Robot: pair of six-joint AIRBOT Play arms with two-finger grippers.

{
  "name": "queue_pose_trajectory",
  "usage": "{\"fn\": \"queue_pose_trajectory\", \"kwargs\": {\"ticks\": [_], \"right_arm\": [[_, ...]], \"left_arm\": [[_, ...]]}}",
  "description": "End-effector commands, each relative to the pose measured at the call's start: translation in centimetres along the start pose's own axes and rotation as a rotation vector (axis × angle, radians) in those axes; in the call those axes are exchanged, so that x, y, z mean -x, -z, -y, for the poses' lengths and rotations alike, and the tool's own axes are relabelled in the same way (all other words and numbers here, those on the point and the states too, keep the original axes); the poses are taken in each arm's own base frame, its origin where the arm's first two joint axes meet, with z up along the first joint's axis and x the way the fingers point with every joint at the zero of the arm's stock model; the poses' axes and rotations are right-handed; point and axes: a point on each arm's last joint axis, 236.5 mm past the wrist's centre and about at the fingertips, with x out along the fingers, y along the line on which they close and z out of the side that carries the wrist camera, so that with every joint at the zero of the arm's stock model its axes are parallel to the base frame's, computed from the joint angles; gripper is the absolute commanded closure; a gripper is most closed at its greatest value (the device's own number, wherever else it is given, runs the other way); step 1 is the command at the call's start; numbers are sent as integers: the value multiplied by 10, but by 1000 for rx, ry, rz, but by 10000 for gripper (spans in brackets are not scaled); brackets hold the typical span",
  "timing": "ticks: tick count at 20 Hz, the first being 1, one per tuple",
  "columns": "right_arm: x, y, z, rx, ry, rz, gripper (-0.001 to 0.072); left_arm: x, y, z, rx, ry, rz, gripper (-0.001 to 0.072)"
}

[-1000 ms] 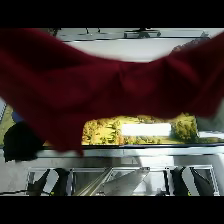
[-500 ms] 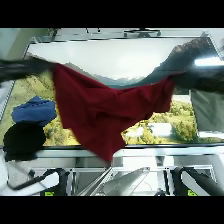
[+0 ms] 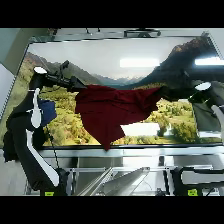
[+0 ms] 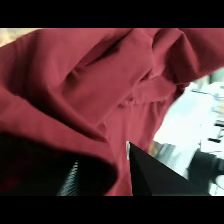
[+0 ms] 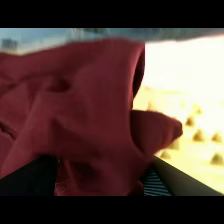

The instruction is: Fold the shirts.

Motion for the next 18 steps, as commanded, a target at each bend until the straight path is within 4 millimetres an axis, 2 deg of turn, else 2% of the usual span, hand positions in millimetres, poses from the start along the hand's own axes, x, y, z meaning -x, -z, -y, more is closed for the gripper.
{"fn": "queue_pose_trajectory", "kwargs": {"ticks": [1,3,5,6,9,11,13,15,18], "right_arm": [[41,-32,9,50,3,19,145],[58,-31,25,16,6,17,112],[64,-16,45,-3,36,-31,104],[64,-5,49,3,39,-68,104],[56,33,46,36,-2,-184,105],[46,51,42,63,-25,-230,106],[37,63,35,89,-38,-267,105],[31,69,26,110,-47,-290,106],[23,75,14,141,-57,-317,107]], "left_arm": [[35,11,7,84,0,-19,412],[48,34,16,133,6,-26,412],[43,72,29,175,32,-63,412],[37,91,34,193,45,-81,413],[2,162,42,291,59,-127,412],[-24,213,33,373,17,-165,412],[-43,254,26,424,-31,-187,412],[-55,283,21,453,-66,-181,412],[-62,296,4,476,-134,-99,411]]}}
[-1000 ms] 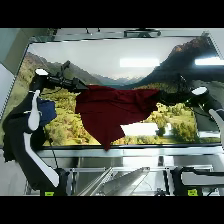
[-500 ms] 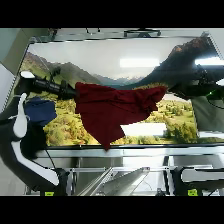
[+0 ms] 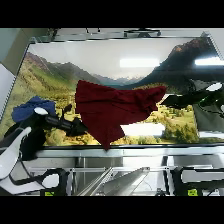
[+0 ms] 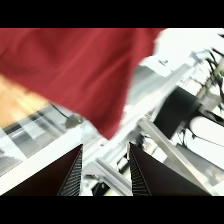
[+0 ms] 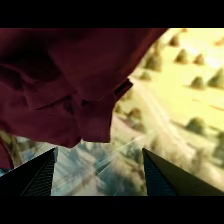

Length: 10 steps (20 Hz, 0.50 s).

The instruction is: Fold the shirts.

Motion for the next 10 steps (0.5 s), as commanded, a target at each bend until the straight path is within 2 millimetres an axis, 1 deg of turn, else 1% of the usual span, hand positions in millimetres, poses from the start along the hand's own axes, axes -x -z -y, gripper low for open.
{"fn": "queue_pose_trajectory", "kwargs": {"ticks": [1,3,4,5,8,10], "right_arm": [[-13,8,-14,42,-14,-45,107],[-17,9,-19,54,-18,-55,107],[-18,9,-21,58,-19,-59,107],[-18,9,-22,58,-22,-59,107],[-18,9,-22,57,-22,-58,107],[-18,9,-22,57,-22,-58,107]], "left_arm": [[-17,7,-35,49,-84,122,412],[-17,-3,-45,67,-114,183,412],[-15,-12,-49,65,-129,219,411],[-10,-24,-51,57,-148,270,412],[12,-61,-50,12,-195,400,411],[21,-77,-47,8,-199,467,411]]}}
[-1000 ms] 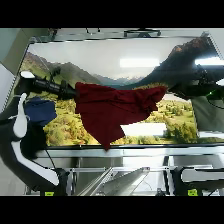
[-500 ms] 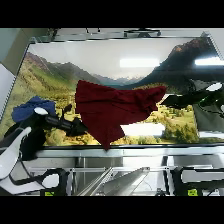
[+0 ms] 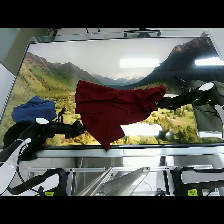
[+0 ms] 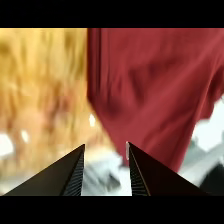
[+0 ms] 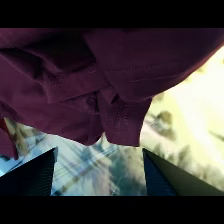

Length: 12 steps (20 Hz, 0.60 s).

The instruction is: Fold the shirts.

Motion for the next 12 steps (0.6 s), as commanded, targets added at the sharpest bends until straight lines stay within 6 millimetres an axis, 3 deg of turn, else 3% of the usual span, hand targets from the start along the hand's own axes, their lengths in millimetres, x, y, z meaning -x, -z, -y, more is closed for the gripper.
{"fn": "queue_pose_trajectory", "kwargs": {"ticks": [1,3,5,6,10,12], "right_arm": [[-1,0,-1,2,-2,-2,107],[-1,-1,-1,2,1,3,107],[-4,-4,1,7,13,10,107],[-6,-5,2,6,14,11,107],[-33,2,13,-23,7,-38,109],[-42,3,22,-48,13,-45,142]], "left_arm": [[5,-39,-7,-12,-48,152,412],[-11,-32,-3,-11,-34,113,412],[-40,-15,4,-27,-15,35,412],[-50,-11,12,-21,10,13,486],[-52,-25,43,-114,70,-29,505],[-47,-29,46,-144,65,-36,699]]}}
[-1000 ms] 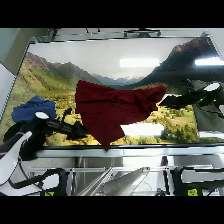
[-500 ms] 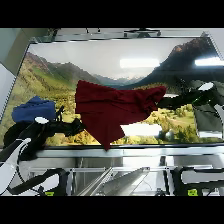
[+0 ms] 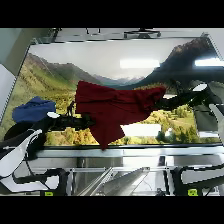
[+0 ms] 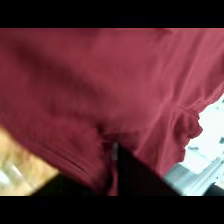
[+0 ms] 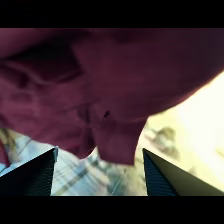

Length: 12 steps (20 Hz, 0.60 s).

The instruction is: Fold the shirts.

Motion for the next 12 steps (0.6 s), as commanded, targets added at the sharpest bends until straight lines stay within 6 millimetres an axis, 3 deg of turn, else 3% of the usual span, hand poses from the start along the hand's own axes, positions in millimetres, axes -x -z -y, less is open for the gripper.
{"fn": "queue_pose_trajectory", "kwargs": {"ticks": [1,4,6,7,8,12], "right_arm": [[-18,1,15,-35,10,-13,212],[-22,-4,17,-50,1,5,478],[-20,-14,11,-58,-20,39,537],[-18,-21,6,-57,-38,60,652],[-15,-28,-1,-58,-64,85,690],[11,-34,-56,-22,-255,85,691]], "left_arm": [[2,-7,16,-42,32,-21,699],[3,-7,14,-35,34,-20,690],[3,-7,14,-35,35,-21,689],[3,-7,15,-34,35,-20,689],[3,-7,15,-33,38,-20,688],[17,-3,37,-85,84,-29,687]]}}
